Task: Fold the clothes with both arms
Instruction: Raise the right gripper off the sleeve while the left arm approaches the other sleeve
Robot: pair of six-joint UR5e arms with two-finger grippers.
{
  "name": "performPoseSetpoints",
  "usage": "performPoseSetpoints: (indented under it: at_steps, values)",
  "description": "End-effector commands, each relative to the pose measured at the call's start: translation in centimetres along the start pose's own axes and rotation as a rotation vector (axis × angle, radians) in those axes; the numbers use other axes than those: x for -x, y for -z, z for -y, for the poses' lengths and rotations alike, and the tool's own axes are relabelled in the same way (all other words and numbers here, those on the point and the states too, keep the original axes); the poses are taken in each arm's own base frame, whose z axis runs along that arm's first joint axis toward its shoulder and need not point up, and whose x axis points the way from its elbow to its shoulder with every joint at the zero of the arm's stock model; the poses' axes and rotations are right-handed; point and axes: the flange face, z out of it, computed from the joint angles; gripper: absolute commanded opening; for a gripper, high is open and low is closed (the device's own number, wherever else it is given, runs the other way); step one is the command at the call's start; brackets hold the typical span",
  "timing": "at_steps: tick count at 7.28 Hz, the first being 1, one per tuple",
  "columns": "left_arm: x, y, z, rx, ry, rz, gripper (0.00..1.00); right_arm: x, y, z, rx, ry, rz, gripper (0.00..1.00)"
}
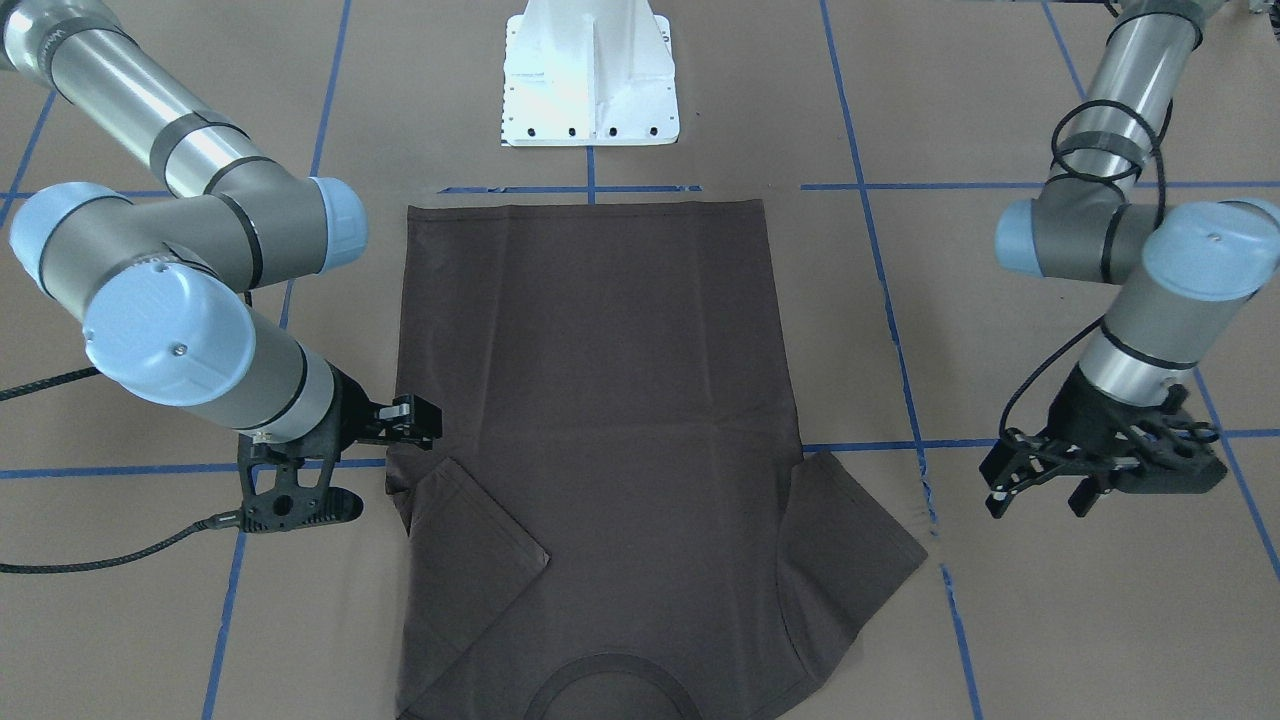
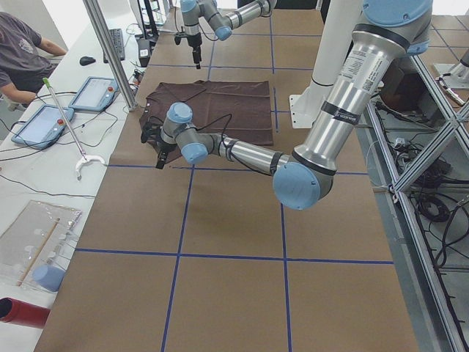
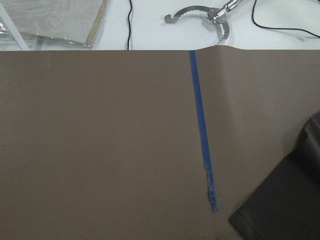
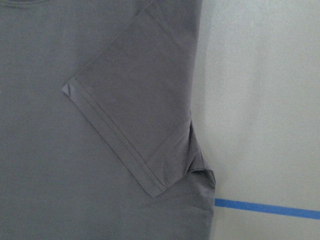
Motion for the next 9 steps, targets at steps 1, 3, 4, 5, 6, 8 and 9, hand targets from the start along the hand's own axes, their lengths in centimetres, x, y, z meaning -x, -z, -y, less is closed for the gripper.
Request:
performPoseSetpoints:
  at_steps: [1,3,4,5,6,8,9]
  values:
    - [-4.9,-5.5,-3.5,-0.062,0.055,0.018,1.0,-1.4,0.6,-1.3,0.03,-0.006,-0.023,1.0]
    - [-6.6,-7.7,-4.3,-0.062,0.051,0.016,1.0,-1.1,1.2,-1.1,0.028,-0.004,-0.041,1.0]
    - [-6.9,-7.9,-4.3,-0.063,0.049,0.019,0.99,-1.7,1.4,-1.4,0.021,-0.003,-0.042,1.0]
    - [-7.0,-8.2,-4.2,-0.061,0.05,0.023,0.98,-1.4,1.6,-1.4,0.013,0.005,-0.042,1.0]
    - [-6.8,-8.6,-4.2,-0.056,0.048,0.031,0.98,-1.2,1.7,-1.4,0.016,0.017,-0.034,1.0]
    - [-6.6,-8.9,-4.3,-0.052,0.048,0.039,0.95,-1.1,1.9,-1.4,0.008,0.012,-0.029,1.0]
    - [-6.4,-9.1,-4.3,-0.052,0.048,0.043,0.94,-0.9,2.0,-1.5,0.004,0.013,-0.03,1.0]
